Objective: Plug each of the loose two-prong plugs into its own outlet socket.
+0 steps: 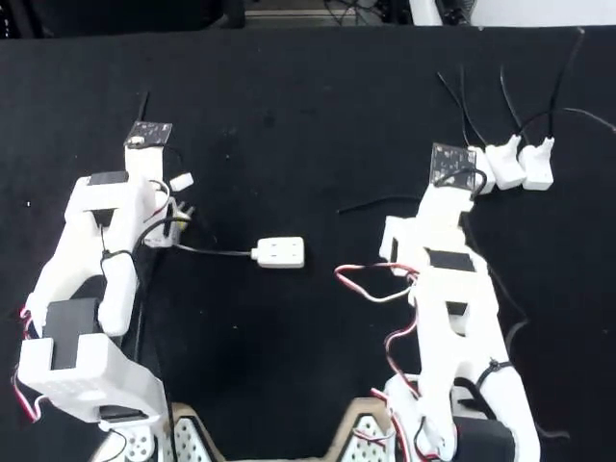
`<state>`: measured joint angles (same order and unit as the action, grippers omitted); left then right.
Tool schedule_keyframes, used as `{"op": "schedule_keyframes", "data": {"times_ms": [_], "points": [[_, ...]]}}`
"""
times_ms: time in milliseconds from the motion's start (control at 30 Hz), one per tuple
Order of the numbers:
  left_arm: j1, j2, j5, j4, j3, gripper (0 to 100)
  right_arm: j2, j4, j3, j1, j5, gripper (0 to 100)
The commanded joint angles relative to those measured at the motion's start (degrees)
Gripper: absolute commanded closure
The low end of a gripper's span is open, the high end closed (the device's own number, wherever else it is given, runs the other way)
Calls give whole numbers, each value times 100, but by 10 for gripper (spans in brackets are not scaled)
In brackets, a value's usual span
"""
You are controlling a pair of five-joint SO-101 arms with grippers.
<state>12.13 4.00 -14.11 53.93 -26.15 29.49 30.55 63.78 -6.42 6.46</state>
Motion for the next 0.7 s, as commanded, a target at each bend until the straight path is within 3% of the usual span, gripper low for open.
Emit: {"op": "schedule_keyframes", "data": {"times_ms": [0, 133, 333, 667], "points": [[-57, -246, 70, -35, 286, 960, 189, -123, -426, 97, 18, 984], [-4, -316, 70, -9, 295, 971, 189, -123, -426, 97, 18, 984], [-224, -308, 44, 756, 611, 970, 189, -123, -426, 97, 18, 984], [-822, -316, 44, 2971, 2158, 970, 189, -123, -435, 97, 18, 984]]}}
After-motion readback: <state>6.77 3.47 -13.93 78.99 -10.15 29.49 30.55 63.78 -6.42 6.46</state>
